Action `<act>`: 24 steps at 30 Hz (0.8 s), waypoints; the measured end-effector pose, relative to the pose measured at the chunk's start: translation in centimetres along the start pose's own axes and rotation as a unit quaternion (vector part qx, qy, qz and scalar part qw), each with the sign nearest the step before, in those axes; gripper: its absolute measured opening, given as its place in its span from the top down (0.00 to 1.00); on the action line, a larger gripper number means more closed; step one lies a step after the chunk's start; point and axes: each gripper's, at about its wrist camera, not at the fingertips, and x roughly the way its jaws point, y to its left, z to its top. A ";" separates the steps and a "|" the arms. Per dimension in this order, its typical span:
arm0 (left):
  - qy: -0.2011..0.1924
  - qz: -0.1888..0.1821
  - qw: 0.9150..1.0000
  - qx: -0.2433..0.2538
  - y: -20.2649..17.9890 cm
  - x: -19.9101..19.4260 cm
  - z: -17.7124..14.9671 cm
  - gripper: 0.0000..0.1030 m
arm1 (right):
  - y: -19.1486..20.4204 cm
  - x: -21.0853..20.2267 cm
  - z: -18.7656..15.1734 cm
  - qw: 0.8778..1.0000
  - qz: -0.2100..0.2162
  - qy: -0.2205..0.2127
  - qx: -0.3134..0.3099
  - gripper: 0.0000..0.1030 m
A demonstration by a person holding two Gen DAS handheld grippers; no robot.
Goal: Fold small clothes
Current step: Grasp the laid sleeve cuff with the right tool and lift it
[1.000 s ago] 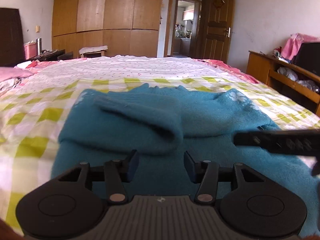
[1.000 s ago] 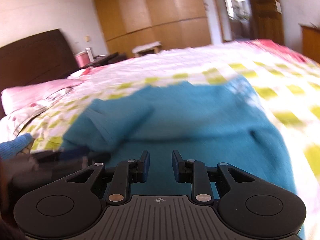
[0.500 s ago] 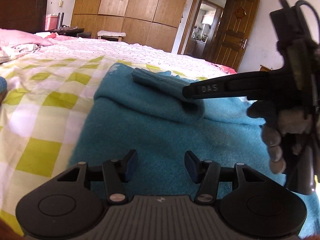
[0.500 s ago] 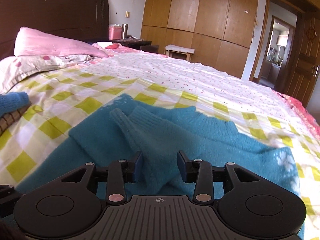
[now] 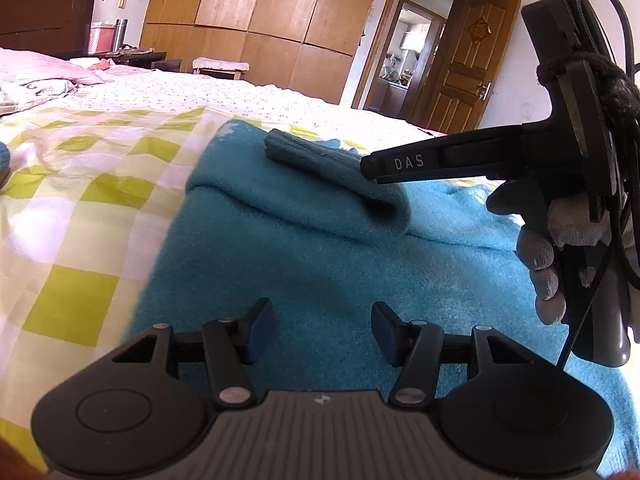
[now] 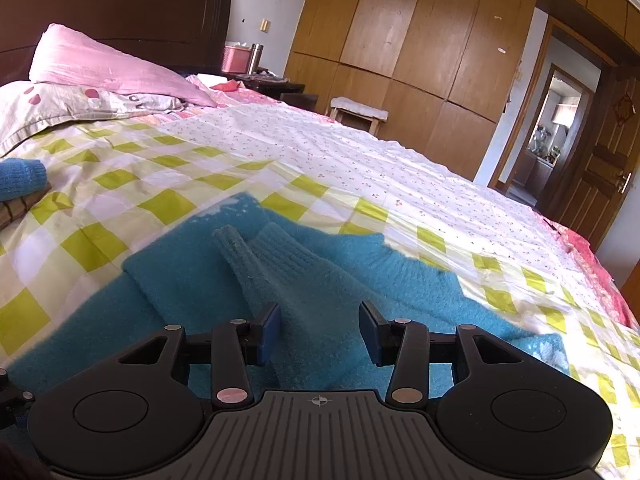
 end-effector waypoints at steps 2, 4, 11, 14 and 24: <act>0.000 -0.001 1.000 -0.001 0.1 0.1 0.0 0.42 | 0.0 -0.1 0.0 1.000 0.003 -0.002 -0.002 0.58; -0.001 -0.001 1.000 0.000 0.1 0.1 -0.1 0.41 | 0.1 -0.1 0.0 1.000 0.008 -0.004 -0.007 0.58; -0.003 -0.004 1.000 0.002 0.0 0.0 -0.2 0.39 | 1.1 1.2 0.3 0.999 0.015 -0.003 -0.040 0.58; -0.002 -0.007 1.000 -0.001 0.2 0.0 -0.2 0.39 | 2.0 1.5 0.7 0.998 0.035 -0.005 -0.051 0.58; -0.001 -0.009 1.000 0.000 0.1 0.0 -0.2 0.38 | 2.5 5.4 1.7 0.998 0.009 0.038 -0.052 0.89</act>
